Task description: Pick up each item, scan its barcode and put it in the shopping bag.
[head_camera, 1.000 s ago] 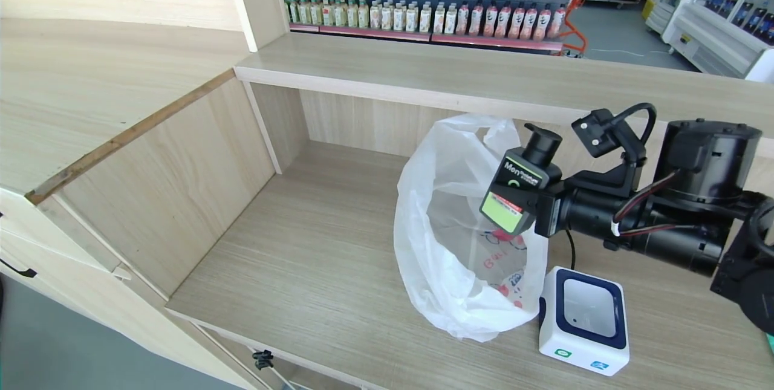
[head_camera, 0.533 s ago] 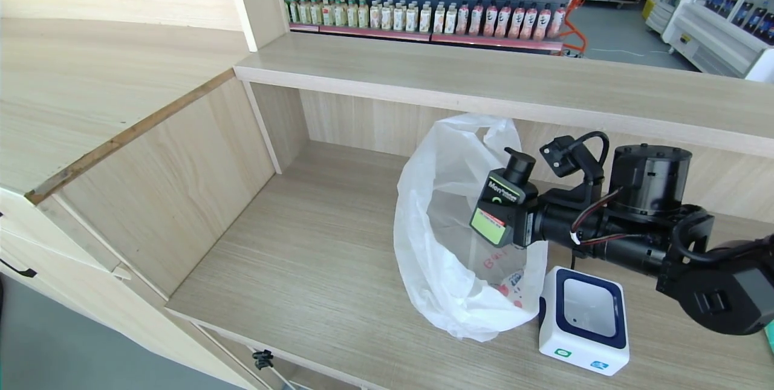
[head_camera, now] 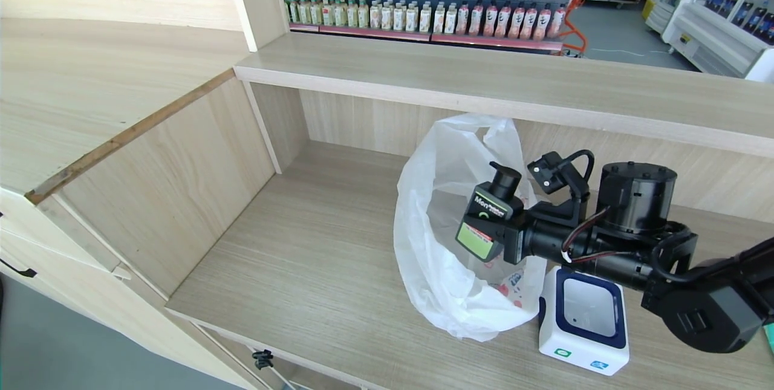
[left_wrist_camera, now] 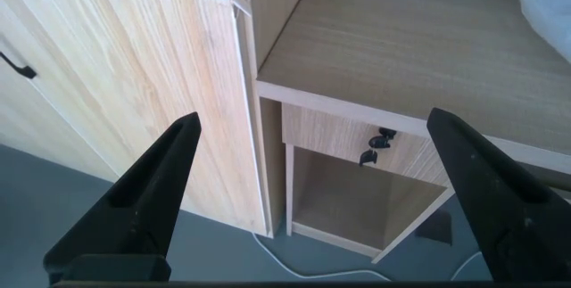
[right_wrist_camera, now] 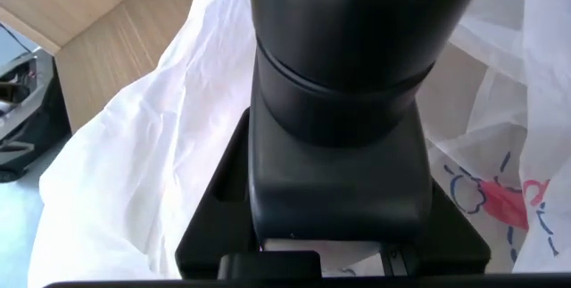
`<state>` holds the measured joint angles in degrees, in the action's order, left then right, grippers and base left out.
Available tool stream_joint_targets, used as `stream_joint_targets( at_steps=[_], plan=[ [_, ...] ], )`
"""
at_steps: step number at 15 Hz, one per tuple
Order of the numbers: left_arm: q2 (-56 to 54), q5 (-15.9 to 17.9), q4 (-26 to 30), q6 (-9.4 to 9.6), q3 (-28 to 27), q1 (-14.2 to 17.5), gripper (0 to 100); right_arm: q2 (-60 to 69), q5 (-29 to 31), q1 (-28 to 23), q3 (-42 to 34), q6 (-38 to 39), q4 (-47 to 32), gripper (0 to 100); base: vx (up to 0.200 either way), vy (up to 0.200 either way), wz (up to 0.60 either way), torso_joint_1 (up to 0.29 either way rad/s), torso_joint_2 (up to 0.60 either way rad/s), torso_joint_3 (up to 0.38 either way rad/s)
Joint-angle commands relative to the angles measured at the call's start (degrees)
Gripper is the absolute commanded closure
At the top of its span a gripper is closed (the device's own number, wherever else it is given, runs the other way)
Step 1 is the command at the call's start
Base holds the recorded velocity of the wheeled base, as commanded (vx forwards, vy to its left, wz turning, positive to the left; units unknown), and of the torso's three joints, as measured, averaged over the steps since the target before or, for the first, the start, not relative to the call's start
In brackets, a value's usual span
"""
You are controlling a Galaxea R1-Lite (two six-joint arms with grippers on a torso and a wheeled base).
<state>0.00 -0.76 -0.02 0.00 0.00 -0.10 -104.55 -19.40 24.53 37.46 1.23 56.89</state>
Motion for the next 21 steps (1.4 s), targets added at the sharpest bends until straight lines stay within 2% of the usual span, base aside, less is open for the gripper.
stream_joint_targets(
  at_steps=[1, 9, 20, 21],
  plan=[
    [0.1, 0.0, -0.1, 0.0, 0.0, 0.0, 0, -0.3, 0.0, 0.9, -1.0, -0.1, 0.9, 100, 0.0, 0.0, 0.0, 0.0, 0.0, 0.0],
    [0.1, 0.0, 0.0, 0.0, 0.0, 0.0, 0, -2.3, 0.0, 6.7, -6.0, -4.2, 11.9, 100, 0.0, 0.0, 0.0, 0.0, 0.0, 0.0],
    [0.1, 0.0, -0.1, 0.0, 0.0, 0.0, 0, -3.7, 0.2, 6.4, -5.7, -5.5, 12.1, 100, 0.0, 0.0, 0.0, 0.0, 0.0, 0.0],
    [0.1, 0.0, 0.0, 0.0, 0.0, 0.0, 0, -3.7, 0.1, 6.4, -5.5, -5.5, 12.1, 0, 0.0, 0.0, 0.0, 0.0, 0.0, 0.0]
  ],
)
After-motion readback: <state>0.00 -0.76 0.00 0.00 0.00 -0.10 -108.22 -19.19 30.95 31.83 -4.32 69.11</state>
